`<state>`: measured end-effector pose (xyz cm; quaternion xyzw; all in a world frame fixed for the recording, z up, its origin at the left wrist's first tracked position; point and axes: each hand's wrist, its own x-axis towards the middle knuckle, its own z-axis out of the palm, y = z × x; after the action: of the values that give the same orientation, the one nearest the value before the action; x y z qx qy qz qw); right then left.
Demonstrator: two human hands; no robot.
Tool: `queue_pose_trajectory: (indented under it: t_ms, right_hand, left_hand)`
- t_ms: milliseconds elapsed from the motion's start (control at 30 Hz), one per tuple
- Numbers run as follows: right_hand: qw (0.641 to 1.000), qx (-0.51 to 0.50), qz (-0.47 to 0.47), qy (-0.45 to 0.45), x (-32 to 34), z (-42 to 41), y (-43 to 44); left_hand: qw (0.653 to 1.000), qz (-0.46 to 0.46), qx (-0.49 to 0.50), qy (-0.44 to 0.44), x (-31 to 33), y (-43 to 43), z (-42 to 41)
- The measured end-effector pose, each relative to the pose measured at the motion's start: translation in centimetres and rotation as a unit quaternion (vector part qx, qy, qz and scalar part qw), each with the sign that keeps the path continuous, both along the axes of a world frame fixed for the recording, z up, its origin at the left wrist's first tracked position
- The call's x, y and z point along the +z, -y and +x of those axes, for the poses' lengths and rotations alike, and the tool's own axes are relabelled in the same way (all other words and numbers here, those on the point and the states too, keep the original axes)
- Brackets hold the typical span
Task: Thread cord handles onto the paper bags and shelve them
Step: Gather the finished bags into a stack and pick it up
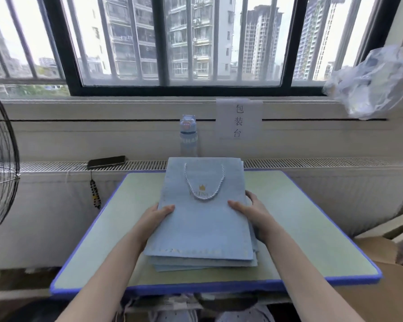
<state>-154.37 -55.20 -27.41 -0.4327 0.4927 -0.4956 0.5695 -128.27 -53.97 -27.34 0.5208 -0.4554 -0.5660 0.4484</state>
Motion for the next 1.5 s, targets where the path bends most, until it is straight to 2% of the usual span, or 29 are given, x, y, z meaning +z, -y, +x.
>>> queue_pose_trajectory:
  t_ms: [167, 233, 333, 433, 533, 633, 767, 967, 1100, 1200, 1333, 1500]
  right_hand:
    - [0.996, -0.015, -0.085, 0.019, 0.1, 1.0, 0.2]
    - [0.992, -0.018, -0.122, 0.011, 0.9, 1.0, 0.8]
    - [0.982, -0.015, -0.190, -0.016, 3.2, 0.5, 2.3]
    - [0.965, 0.012, -0.258, -0.047, 6.0, 0.3, 3.7]
    - [0.948, -0.019, -0.306, -0.089, 7.1, 1.0, 4.9]
    - [0.944, -0.056, -0.309, -0.100, 4.6, 1.7, 5.7]
    - [0.952, -0.106, -0.278, -0.067, 0.6, 2.1, 5.7]
    - [0.921, -0.168, -0.308, -0.173, 2.8, 2.7, 6.8]
    - [0.902, -0.164, -0.342, -0.207, 3.2, 3.2, 7.7]
    - [0.890, -0.162, -0.353, -0.240, 1.0, 3.7, 7.4]
    - [0.890, -0.161, -0.349, -0.245, 0.1, 3.7, 7.2]
    - [0.899, -0.154, -0.340, -0.229, 0.6, 3.6, 7.7]
  left_hand:
    - [0.999, -0.029, 0.025, -0.032, 2.0, 1.9, 0.3]
    - [0.997, -0.054, 0.055, 0.000, 3.4, 3.5, 0.1]
    - [0.983, -0.150, 0.097, 0.035, 5.3, 5.3, -0.5]
    - [0.954, -0.261, 0.139, 0.045, 6.9, 6.0, -1.2]
    - [0.932, -0.313, 0.176, 0.045, 7.1, 7.0, -1.7]
    - [0.930, -0.301, 0.191, 0.089, 4.9, 7.2, -2.1]
    - [0.933, -0.290, 0.176, 0.124, 2.0, 6.9, -2.6]
    - [0.914, -0.316, 0.198, 0.159, 3.8, 7.7, -2.2]
    - [0.894, -0.349, 0.211, 0.183, 4.2, 7.9, -1.9]
    - [0.881, -0.361, 0.218, 0.214, 1.6, 7.9, -1.8]
    - [0.903, -0.326, 0.215, 0.179, 0.3, 8.1, -1.6]
    - [0.895, -0.349, 0.204, 0.190, 1.1, 8.3, -1.4]
